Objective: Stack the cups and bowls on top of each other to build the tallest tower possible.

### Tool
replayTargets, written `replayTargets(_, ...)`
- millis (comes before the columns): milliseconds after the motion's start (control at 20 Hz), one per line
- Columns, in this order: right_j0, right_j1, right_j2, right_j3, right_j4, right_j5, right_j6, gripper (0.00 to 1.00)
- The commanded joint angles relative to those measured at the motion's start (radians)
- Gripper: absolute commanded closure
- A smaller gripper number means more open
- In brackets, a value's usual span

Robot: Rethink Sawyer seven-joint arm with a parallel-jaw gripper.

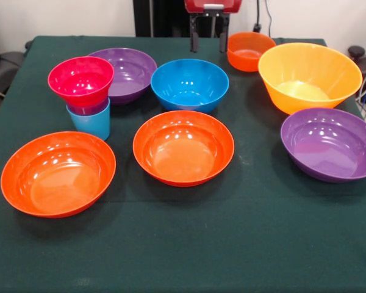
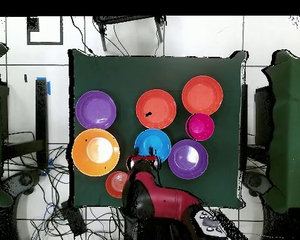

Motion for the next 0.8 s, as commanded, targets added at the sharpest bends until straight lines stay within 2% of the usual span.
replayTargets(50,0.027,0.068,-0.001,0.022,0.027,-0.006,0.236,0.00)
replayTargets(250,0.039,0.065,-0.015,0.057,0.003,-0.045,0.267,0.00)
replayTargets(550,0.036,0.053,-0.032,0.072,-0.041,-0.032,0.281,0.00)
replayTargets(800,0.050,0.132,-0.068,0.074,-0.106,-0.092,0.297,0.00)
